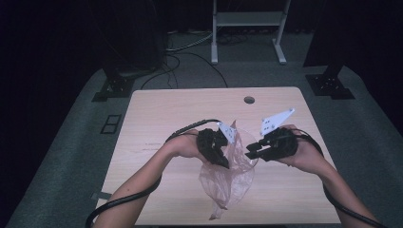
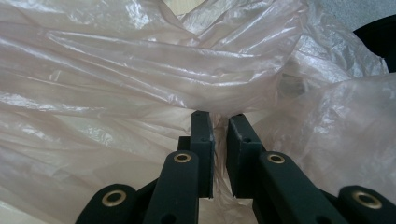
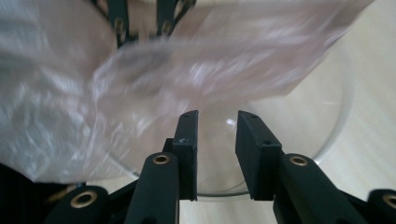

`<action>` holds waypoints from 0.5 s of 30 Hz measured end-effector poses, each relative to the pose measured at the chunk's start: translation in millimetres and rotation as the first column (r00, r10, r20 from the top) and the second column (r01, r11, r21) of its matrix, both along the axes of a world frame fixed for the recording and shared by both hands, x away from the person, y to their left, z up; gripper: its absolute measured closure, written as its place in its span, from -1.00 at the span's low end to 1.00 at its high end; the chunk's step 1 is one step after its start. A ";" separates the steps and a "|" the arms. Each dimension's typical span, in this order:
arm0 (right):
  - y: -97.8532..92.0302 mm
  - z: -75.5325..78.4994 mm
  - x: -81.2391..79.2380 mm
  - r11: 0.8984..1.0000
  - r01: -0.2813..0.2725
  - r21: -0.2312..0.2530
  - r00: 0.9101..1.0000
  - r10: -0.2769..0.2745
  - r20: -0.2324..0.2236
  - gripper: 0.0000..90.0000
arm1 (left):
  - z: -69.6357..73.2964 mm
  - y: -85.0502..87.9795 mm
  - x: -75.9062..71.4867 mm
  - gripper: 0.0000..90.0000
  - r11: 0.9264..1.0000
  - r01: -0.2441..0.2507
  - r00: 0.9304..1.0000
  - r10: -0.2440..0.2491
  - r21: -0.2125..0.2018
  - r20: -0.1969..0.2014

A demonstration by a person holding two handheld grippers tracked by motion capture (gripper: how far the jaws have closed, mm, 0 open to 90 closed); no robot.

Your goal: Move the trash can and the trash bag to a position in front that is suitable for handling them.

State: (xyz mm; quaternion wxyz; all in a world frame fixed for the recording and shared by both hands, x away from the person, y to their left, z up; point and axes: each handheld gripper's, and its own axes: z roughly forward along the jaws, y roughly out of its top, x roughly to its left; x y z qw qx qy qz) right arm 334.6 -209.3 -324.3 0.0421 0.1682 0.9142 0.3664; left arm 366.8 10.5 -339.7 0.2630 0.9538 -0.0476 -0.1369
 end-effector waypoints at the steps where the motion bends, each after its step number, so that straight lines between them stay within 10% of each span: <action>1: -2.1 4.8 1.4 1.000 0.007 0.017 1.000 -0.007 0.010 0.52 | 0.2 -0.1 0.0 0.82 1.000 -0.001 1.000 0.001 -0.002 -0.002; 6: 3.6 24.7 8.3 0.996 -0.008 0.094 0.999 0.003 0.053 0.52 | 1.2 -1.7 1.3 0.82 1.000 0.009 1.000 -0.009 -0.002 0.002; 15: 41.2 -0.1 31.3 0.999 -0.038 -0.011 0.999 0.038 -0.021 0.54 | 3.7 1.5 1.9 0.73 0.999 0.003 1.000 -0.003 -0.034 0.011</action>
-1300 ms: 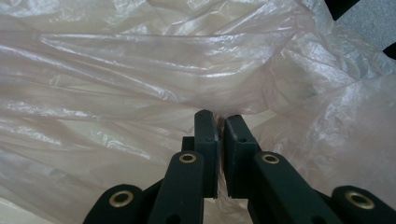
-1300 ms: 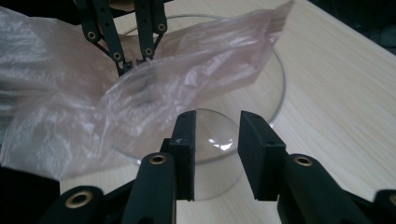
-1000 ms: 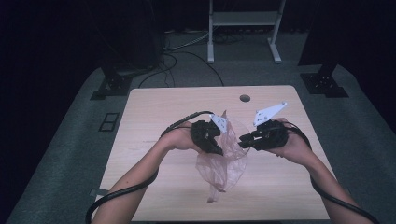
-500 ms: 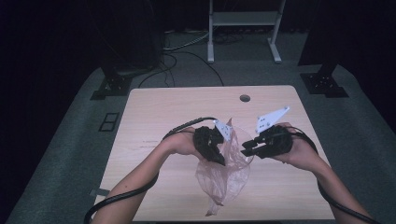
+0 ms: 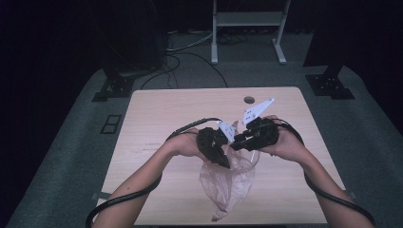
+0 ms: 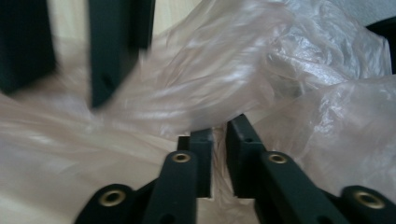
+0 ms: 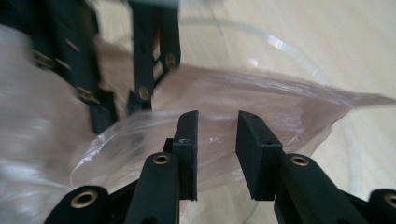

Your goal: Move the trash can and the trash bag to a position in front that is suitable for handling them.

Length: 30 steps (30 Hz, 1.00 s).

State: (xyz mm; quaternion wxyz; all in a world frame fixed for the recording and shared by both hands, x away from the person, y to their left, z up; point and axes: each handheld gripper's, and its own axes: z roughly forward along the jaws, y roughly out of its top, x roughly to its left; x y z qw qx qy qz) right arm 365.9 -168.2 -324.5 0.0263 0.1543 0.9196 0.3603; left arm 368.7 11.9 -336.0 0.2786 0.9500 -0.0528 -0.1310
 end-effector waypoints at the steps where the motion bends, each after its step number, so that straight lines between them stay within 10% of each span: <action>1: 2.5 -4.6 1.1 1.000 0.004 -0.016 1.000 -0.005 -0.016 0.54 | 1.8 1.6 -0.1 0.66 1.000 0.000 1.000 0.000 -0.009 0.008; 11: 6.1 -12.4 1.4 0.992 0.014 -0.125 0.998 -0.022 -0.060 0.51 | 32.6 19.6 5.7 0.30 0.988 -0.061 0.996 0.069 -0.140 0.055; 21: -0.6 -2.4 1.5 0.996 0.056 -0.063 0.998 -0.055 0.011 0.46 | 24.8 20.4 11.9 0.22 0.988 -0.109 0.991 0.116 -0.114 0.060; 27: 18.6 -14.6 7.3 0.979 0.047 -0.198 0.999 -0.048 -0.001 0.44 | 17.5 20.9 15.9 0.19 0.989 -0.118 0.991 0.123 -0.089 0.060; 30: 13.5 -11.4 6.8 0.985 0.053 -0.163 0.998 -0.055 -0.006 0.41 | 18.1 23.4 16.6 0.18 0.986 -0.130 0.989 0.136 -0.107 0.056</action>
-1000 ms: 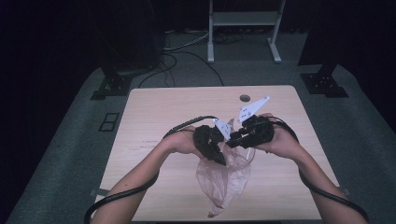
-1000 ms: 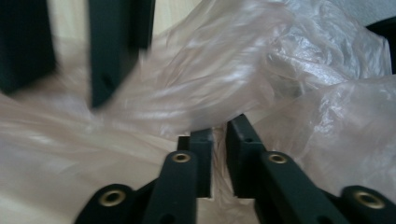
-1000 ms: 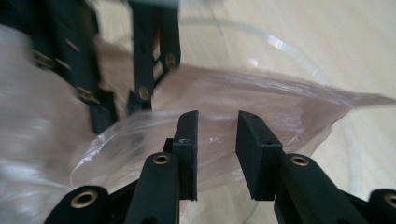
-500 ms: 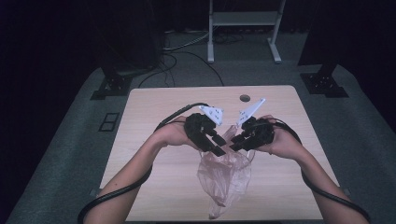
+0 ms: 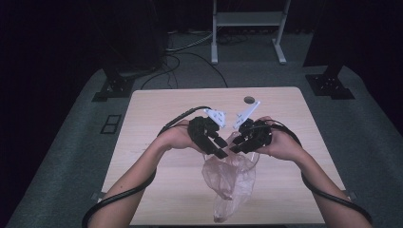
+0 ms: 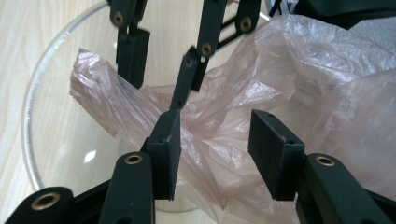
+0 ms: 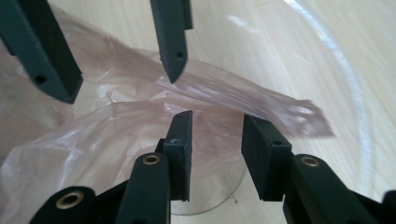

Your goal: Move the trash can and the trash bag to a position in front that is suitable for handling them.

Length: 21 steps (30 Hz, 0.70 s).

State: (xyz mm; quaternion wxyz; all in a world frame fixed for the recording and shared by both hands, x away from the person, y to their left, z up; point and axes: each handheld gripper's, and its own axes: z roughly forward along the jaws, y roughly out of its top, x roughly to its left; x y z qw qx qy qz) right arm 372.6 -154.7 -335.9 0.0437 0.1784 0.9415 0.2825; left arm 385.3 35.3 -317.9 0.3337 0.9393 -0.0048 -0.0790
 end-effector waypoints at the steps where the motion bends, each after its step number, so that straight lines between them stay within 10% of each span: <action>1: -3.6 1.6 0.5 1.000 0.005 0.012 1.000 -0.005 0.003 0.41 | 0.5 1.0 -0.2 0.18 1.000 -0.008 1.000 0.008 0.001 0.002; 7: -17.2 9.2 0.3 0.995 0.004 0.098 1.000 -0.003 -0.013 0.40 | 1.4 2.8 1.4 0.14 0.999 -0.032 0.999 0.032 -0.001 0.009; 13: 4.0 -3.9 5.1 1.000 -0.005 0.020 1.000 0.006 -0.023 0.40 | 4.2 4.9 0.8 0.10 1.000 -0.029 0.999 0.029 -0.004 0.019; 21: -26.6 14.3 -7.4 0.990 0.010 0.143 1.000 -0.010 -0.004 0.35 | 12.5 19.4 -3.6 0.05 0.999 -0.046 0.999 0.047 -0.025 0.027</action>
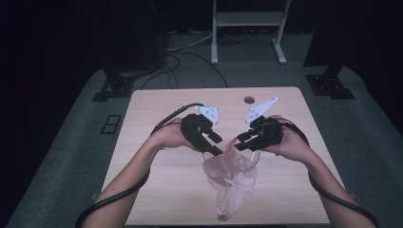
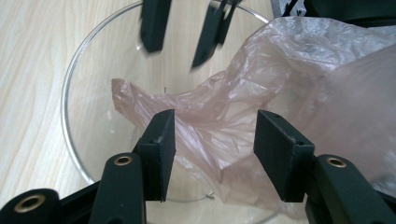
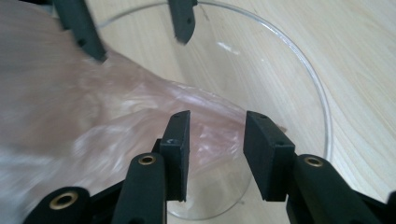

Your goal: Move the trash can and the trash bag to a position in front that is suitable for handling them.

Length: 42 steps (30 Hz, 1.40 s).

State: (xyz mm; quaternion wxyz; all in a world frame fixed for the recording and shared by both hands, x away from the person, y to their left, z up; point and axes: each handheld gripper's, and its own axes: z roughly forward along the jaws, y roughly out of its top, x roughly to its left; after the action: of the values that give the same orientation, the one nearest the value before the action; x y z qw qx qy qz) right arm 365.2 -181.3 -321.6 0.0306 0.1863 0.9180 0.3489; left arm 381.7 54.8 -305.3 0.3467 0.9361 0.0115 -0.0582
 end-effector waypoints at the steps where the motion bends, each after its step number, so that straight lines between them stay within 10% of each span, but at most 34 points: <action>1: -5.5 2.3 -3.3 1.000 -0.007 0.012 1.000 0.007 0.003 0.34 | 0.6 1.6 -0.8 0.05 1.000 -0.002 1.000 0.002 0.000 -0.002; 22: -49.0 9.8 -66.2 0.986 -0.106 0.130 0.993 0.112 -0.040 0.10 | 11.9 25.4 -23.4 0.02 1.000 0.006 1.000 -0.006 -0.014 0.006; 32: -29.8 2.1 -44.4 0.989 -0.095 0.115 0.992 0.104 -0.075 1.00 | 6.8 24.1 -13.6 0.01 1.000 0.002 1.000 -0.002 -0.028 -0.002; 42: -19.3 -2.7 1.4 0.998 0.014 0.067 0.997 -0.009 -0.080 1.00 | 6.5 31.9 -0.1 0.00 0.998 -0.026 1.000 0.026 -0.061 0.001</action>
State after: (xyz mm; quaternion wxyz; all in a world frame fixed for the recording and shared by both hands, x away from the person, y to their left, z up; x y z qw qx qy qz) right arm 366.6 -200.5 -324.3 -0.0102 0.2061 0.9051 0.3718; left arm 381.6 86.6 -298.9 0.3760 0.9248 0.0214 -0.0533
